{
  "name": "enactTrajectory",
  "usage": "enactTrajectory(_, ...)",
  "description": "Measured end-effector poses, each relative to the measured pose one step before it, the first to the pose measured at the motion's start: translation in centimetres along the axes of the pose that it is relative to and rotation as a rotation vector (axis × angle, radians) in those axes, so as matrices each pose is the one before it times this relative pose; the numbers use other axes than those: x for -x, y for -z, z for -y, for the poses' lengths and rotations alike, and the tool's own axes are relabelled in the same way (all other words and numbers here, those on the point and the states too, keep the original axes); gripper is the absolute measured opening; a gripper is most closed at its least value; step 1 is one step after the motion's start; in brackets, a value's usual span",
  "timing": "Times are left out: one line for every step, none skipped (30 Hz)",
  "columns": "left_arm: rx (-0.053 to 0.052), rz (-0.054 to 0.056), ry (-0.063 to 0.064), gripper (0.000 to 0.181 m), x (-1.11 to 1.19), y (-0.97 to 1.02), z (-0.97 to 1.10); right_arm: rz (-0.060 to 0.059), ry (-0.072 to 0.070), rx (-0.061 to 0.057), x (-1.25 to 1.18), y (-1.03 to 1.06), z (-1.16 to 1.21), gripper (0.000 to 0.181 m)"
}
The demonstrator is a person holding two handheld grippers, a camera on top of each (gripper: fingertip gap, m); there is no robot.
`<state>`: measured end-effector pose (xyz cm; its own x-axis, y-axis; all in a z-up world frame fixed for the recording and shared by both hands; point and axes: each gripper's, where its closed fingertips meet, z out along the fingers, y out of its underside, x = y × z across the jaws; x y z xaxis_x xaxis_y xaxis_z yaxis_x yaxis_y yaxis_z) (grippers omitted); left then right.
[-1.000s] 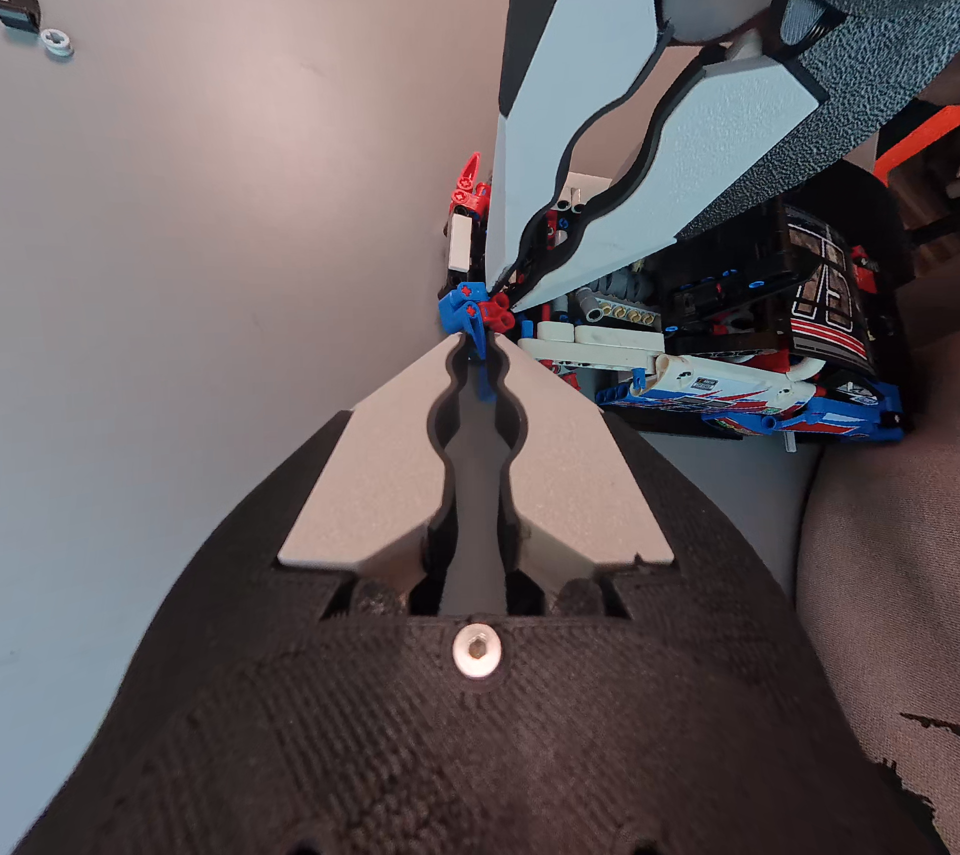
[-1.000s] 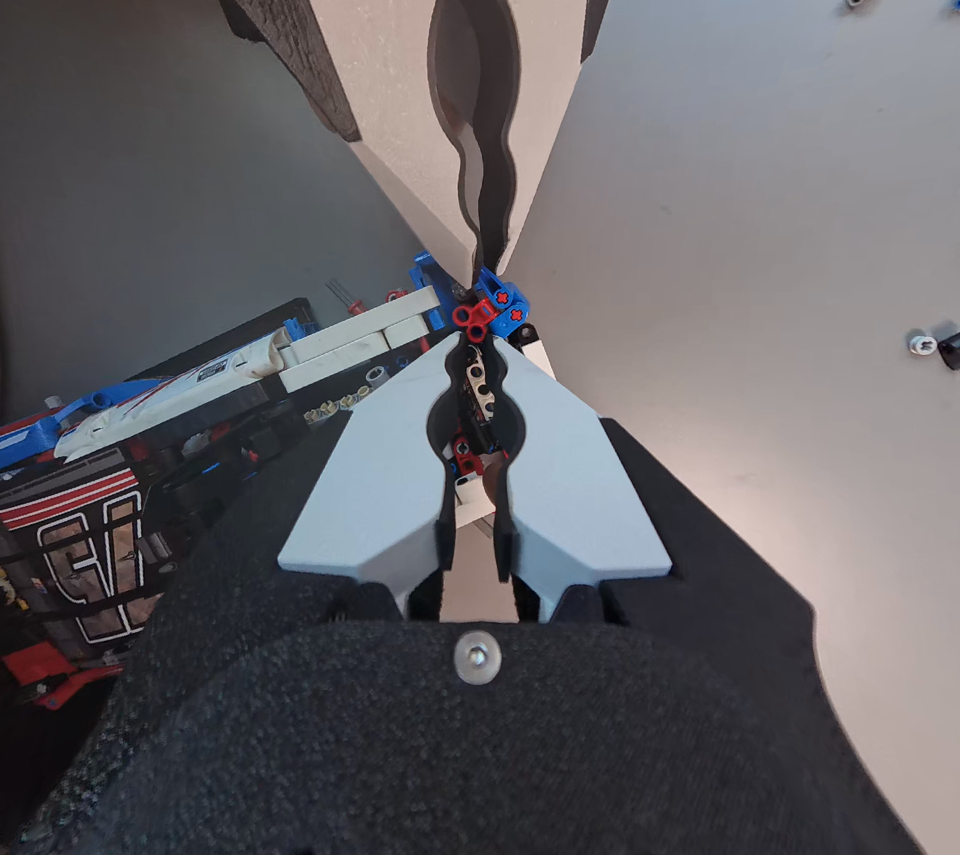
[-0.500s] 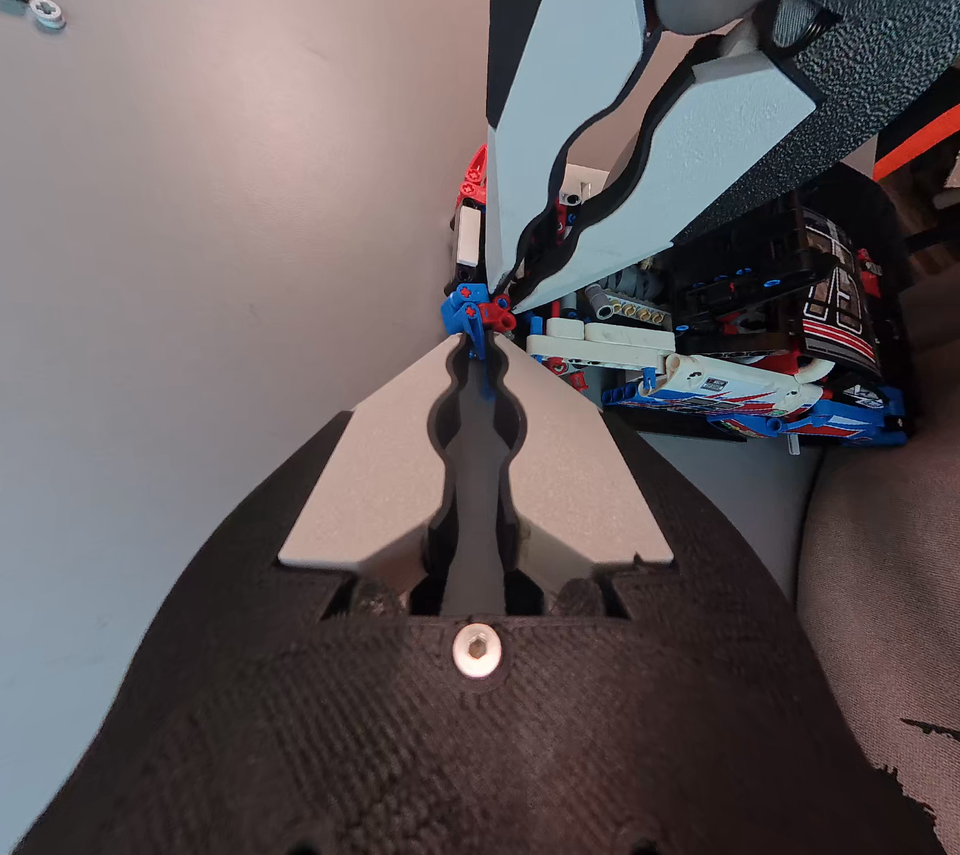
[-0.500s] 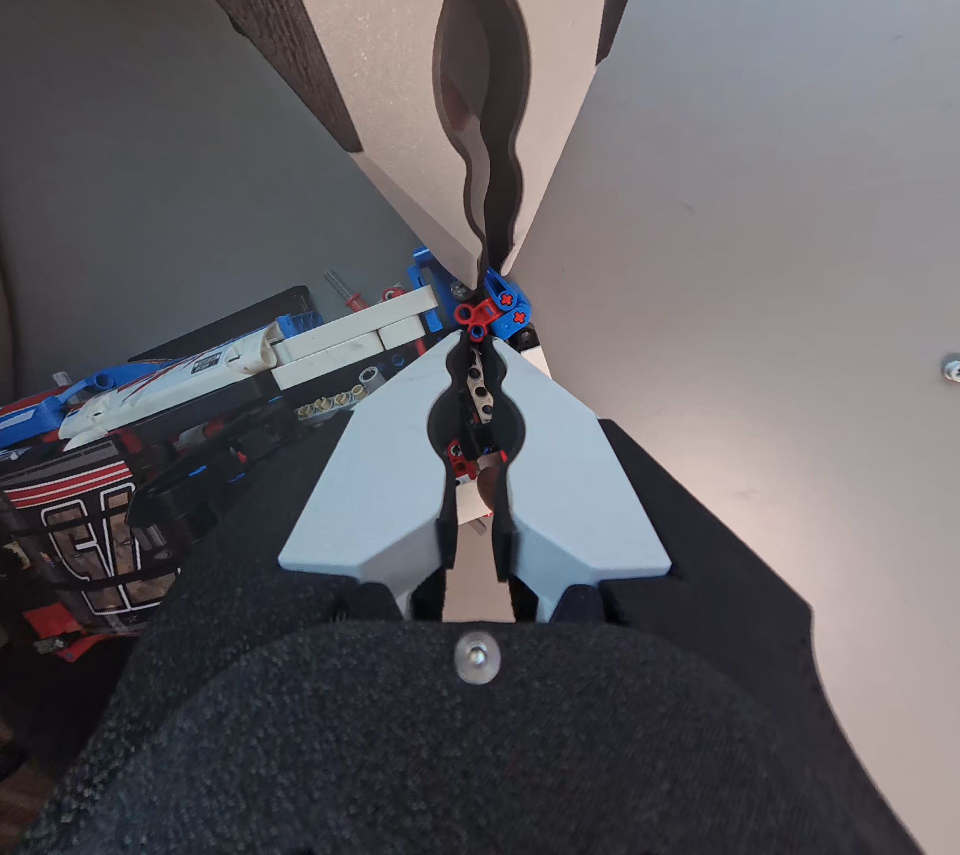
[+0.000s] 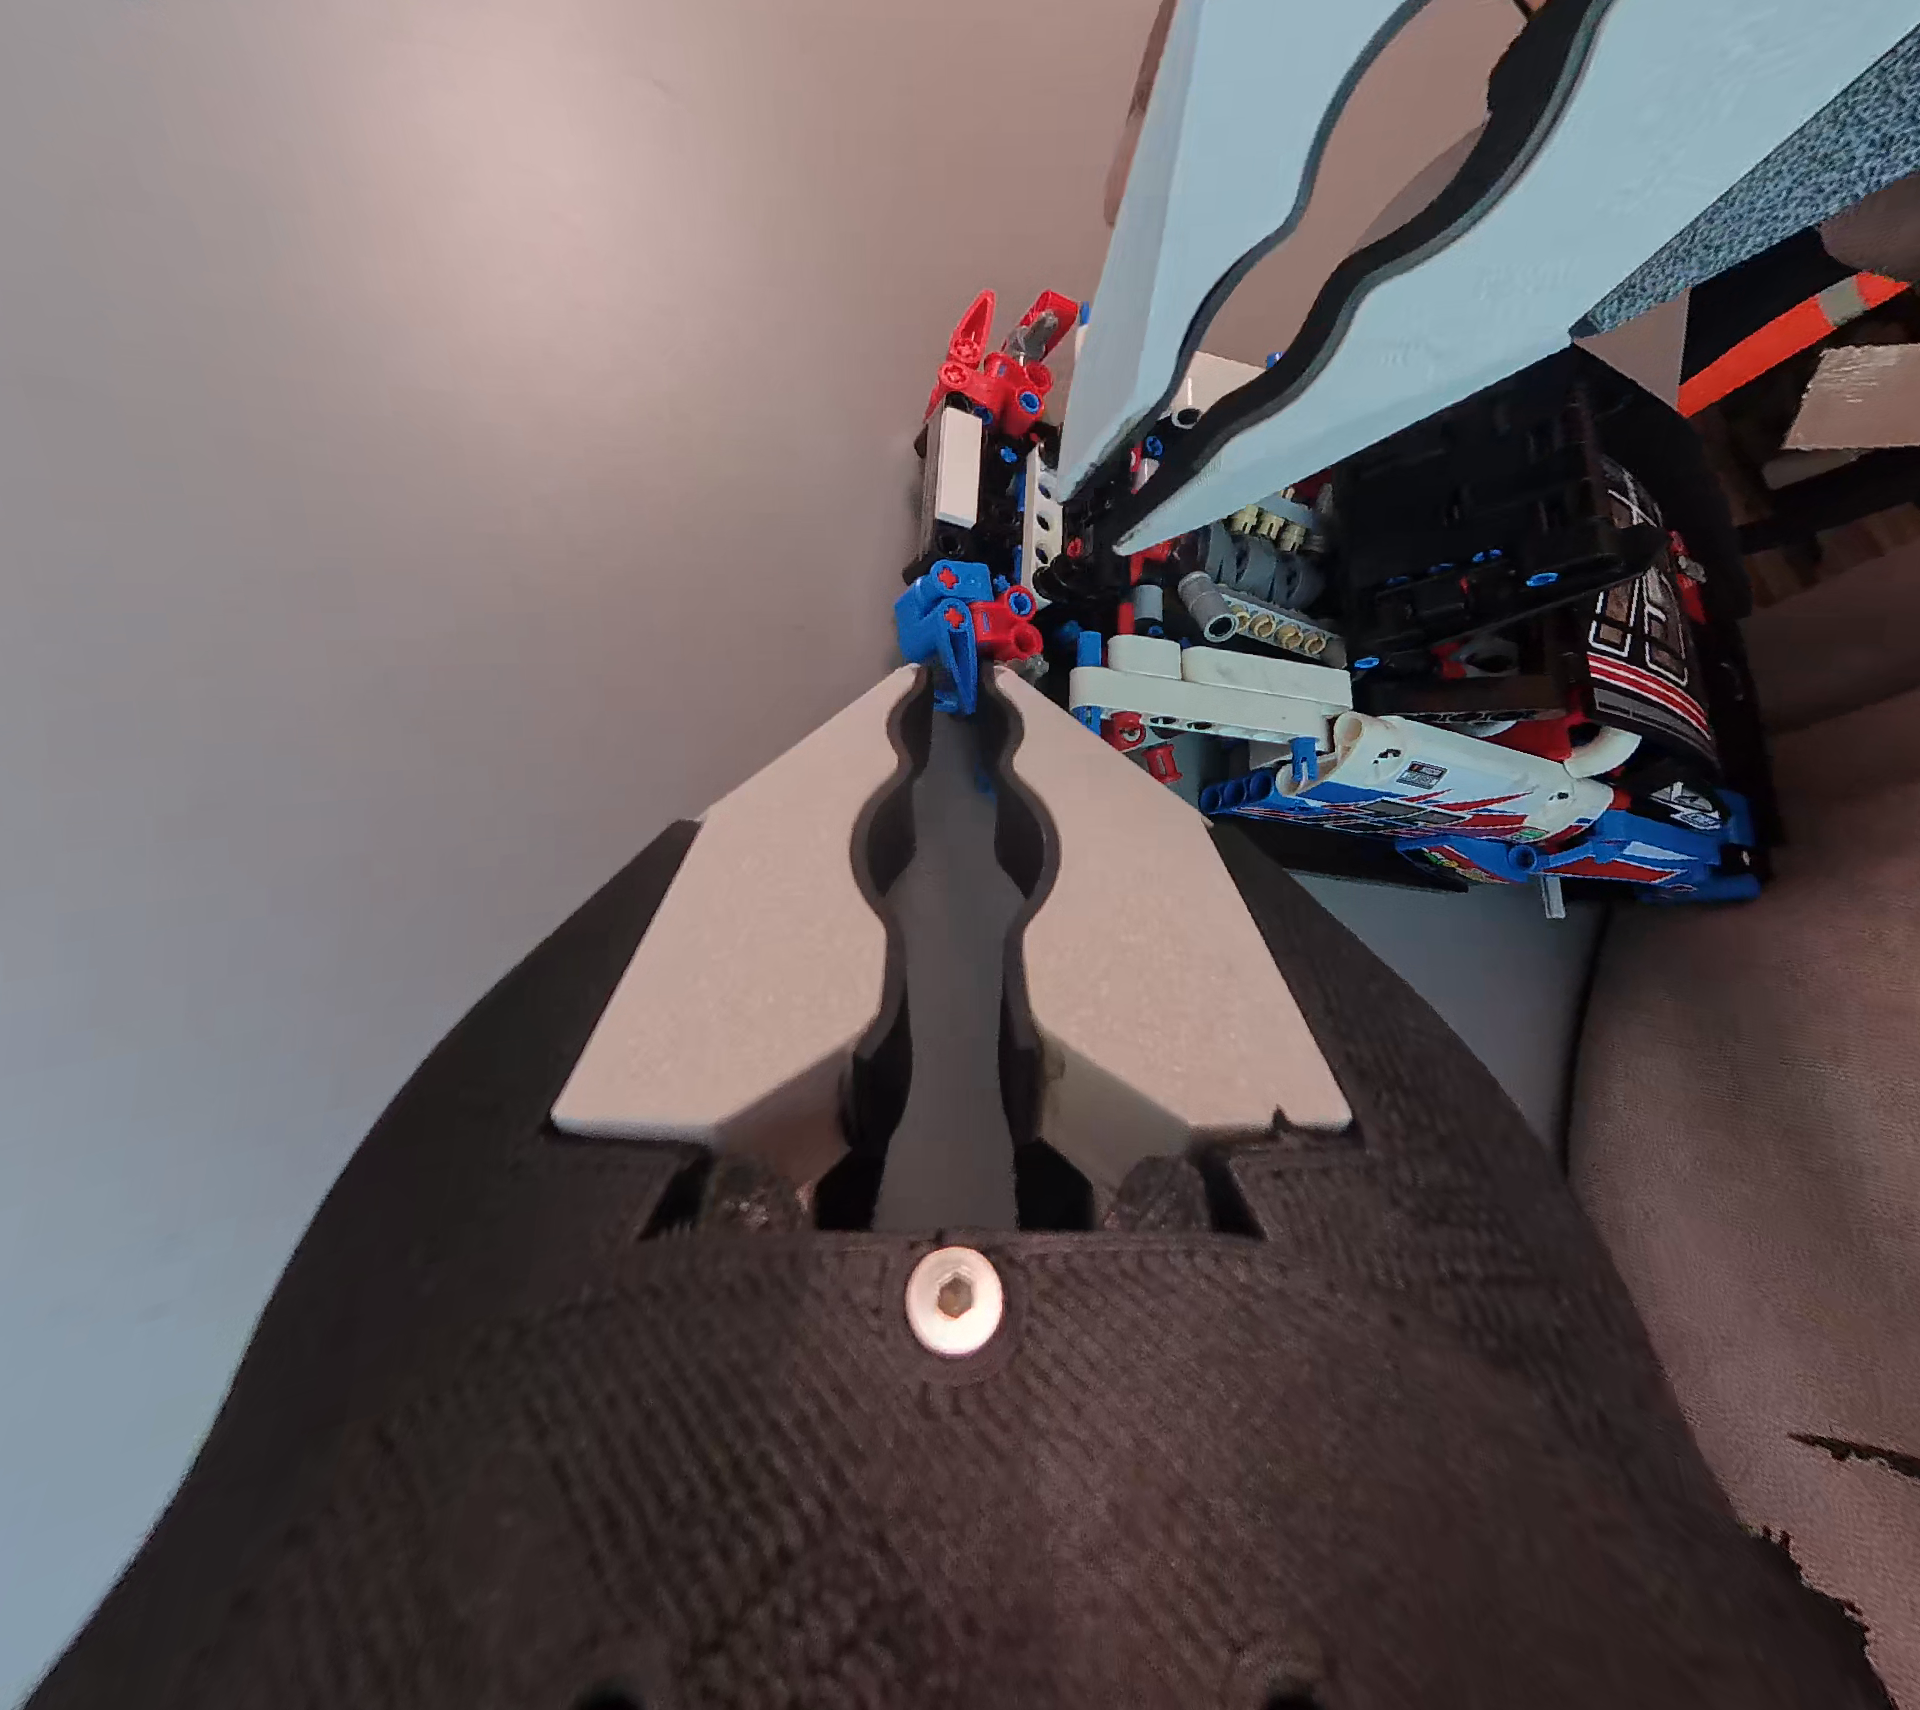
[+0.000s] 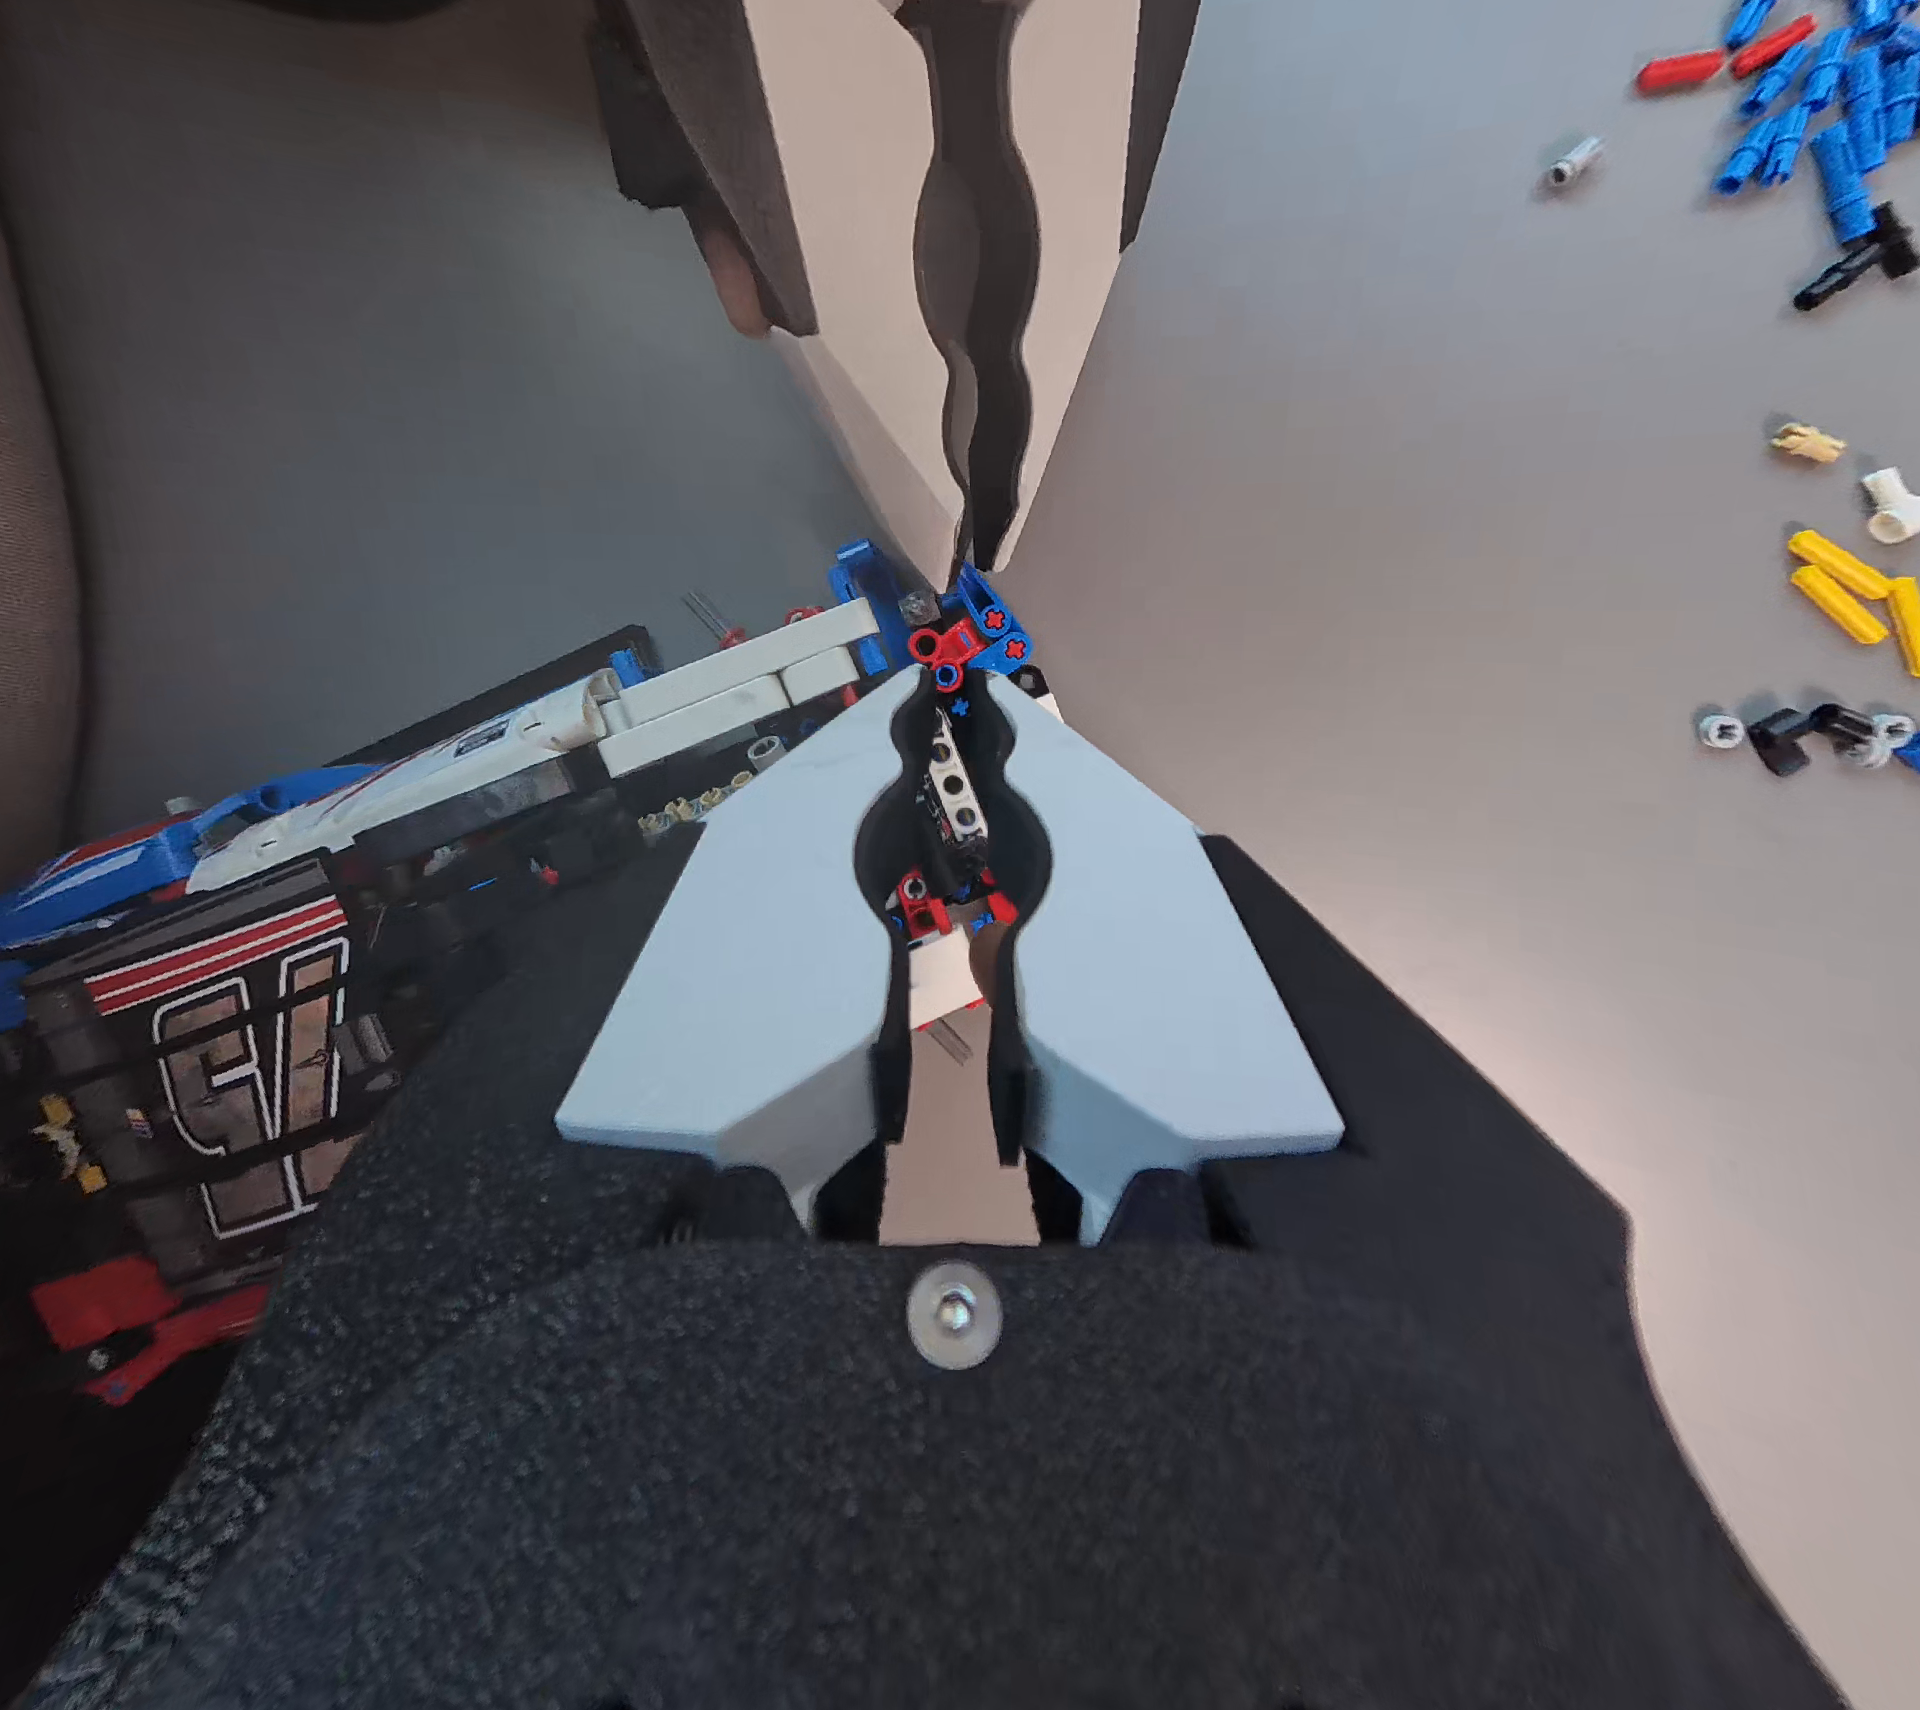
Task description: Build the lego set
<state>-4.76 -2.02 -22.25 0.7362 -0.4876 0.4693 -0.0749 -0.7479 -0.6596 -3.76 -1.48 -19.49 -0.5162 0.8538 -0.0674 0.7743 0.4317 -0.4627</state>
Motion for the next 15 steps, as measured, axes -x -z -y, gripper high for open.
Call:
enactTrajectory(0.0031, -0.0034, -0.0029, 0.006, -0.061, 0.056, -0.068, -0.0155, 0.0121, -0.0026, 0.024, -0.258, 0.064, 0.000)
enactTrajectory(-0.0003, -0.0028, -0.0027, 0.007, -0.083, 0.063, -0.023, -0.0083, 0.0085, 0.0130, 0.089, -0.404, -0.167, 0.000)
enactTrajectory(-0.0034, 0.0056, -0.0005, 0.007, 0.063, 0.081, 0.001, -0.0060, 0.0059, 0.0223, 0.071, -0.453, -0.290, 0.000)
enactTrajectory(-0.0017, 0.0075, -0.0010, 0.007, 0.100, 0.098, -0.037, -0.0013, 0.0061, 0.0202, 0.105, -0.440, -0.255, 0.000)
enactTrajectory(-0.0023, 0.0024, -0.0012, 0.007, 0.016, 0.078, -0.055, 0.0013, 0.0025, 0.0155, 0.142, -0.397, -0.175, 0.000)
enactTrajectory(-0.0052, -0.0023, 0.0000, 0.007, -0.042, 0.051, -0.041, -0.0093, -0.0008, 0.0172, -0.058, -0.331, -0.180, 0.000)
enactTrajectory(-0.0046, -0.0010, 0.0032, 0.005, -0.012, 0.000, -0.081, -0.0054, 0.0020, 0.0019, -0.025, -0.141, 0.082, 0.000)
enactTrajectory(-0.0049, -0.0003, 0.0056, 0.005, 0.027, -0.037, -0.074, 0.0036, -0.0004, 0.0098, 0.070, -0.063, 0.024, 0.000)
enactTrajectory(-0.0085, -0.0065, 0.0068, 0.004, -0.054, -0.057, -0.003, 0.0012, -0.0079, 0.0135, 0.032, -0.075, -0.005, 0.000)
enactTrajectory(-0.0052, -0.0086, 0.0087, 0.002, -0.095, -0.075, 0.004, -0.0008, -0.0021, 0.0142, -0.005, -0.010, -0.021, 0.000)
enactTrajectory(-0.0019, -0.0046, 0.0034, 0.001, -0.052, -0.070, -0.019, 0.0015, -0.0040, 0.0156, 0.017, 0.003, -0.040, 0.000)
enactTrajectory(0.0003, 0.0009, -0.0024, 0.001, 0.017, -0.059, -0.022, 0.0052, -0.0089, 0.0155, 0.002, -0.010, -0.046, 0.000)
enactTrajectory(0.0003, 0.0010, -0.0030, 0.001, 0.004, -0.037, -0.009, 0.0050, -0.0076, 0.0122, 0.001, -0.006, -0.007, 0.000)
enactTrajectory(-0.0008, 0.0000, -0.0021, 0.001, 0.008, -0.013, -0.003, 0.0033, -0.0029, 0.0094, -0.002, -0.001, -0.012, 0.000)
enactTrajectory(-0.0021, -0.0023, 0.0002, 0.001, 0.004, -0.012, -0.007, 0.0030, -0.0003, 0.0067, 0.000, -0.007, -0.014, 0.000)
